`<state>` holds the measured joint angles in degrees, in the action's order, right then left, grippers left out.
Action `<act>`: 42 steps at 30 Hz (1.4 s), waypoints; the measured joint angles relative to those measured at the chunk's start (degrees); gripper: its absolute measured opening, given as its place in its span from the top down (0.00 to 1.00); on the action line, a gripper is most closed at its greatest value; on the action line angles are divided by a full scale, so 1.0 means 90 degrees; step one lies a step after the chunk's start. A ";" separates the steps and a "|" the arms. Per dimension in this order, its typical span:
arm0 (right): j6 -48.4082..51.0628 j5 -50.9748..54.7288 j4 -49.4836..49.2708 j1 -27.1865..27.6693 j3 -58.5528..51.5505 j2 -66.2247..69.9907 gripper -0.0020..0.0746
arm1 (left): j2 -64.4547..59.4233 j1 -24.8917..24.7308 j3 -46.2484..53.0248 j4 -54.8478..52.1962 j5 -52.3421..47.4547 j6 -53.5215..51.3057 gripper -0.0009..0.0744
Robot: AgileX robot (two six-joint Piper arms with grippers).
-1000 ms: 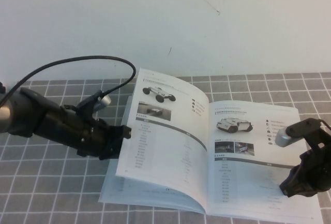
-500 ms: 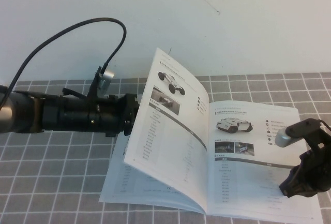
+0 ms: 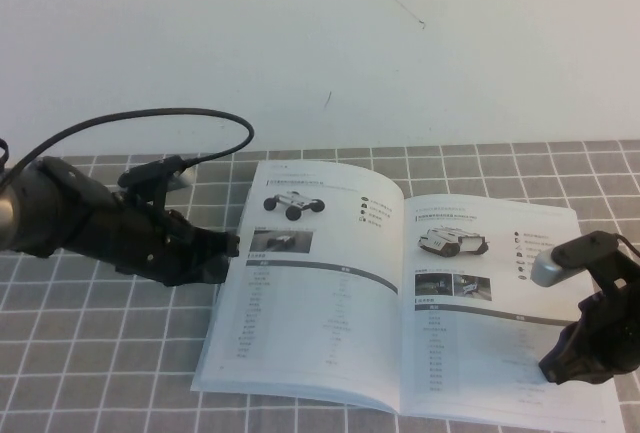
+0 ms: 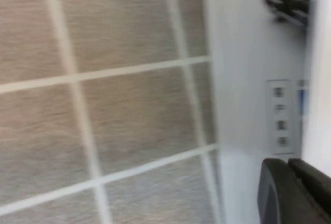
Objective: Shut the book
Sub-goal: 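Close the open booklet and leave it lying on the table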
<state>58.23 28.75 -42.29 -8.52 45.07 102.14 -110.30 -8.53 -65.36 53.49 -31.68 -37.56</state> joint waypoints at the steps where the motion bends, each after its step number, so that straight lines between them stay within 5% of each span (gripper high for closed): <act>1: 0.0000 0.0012 0.0000 0.0000 0.0000 0.0000 0.98 | 0.0000 0.0000 0.0000 -0.0156 0.0082 0.0105 0.99; 13: -0.0174 0.0107 0.0000 0.0000 0.0000 0.0000 0.98 | -0.0154 -0.0012 -0.0012 -0.1818 0.0229 0.1499 0.99; 23: -0.0289 0.0212 -0.0014 0.0000 0.0046 0.0154 0.98 | -0.0143 -0.0036 -0.0037 -0.2053 0.0184 0.1767 0.99; 42: -0.0304 0.0375 -0.0014 0.0033 0.0142 0.0332 0.98 | -0.0188 -0.0576 -0.0015 0.0382 -0.0872 -0.0661 0.99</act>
<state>55.49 32.12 -42.42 -8.22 46.35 105.12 -111.99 -13.72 -65.50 56.93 -39.53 -43.51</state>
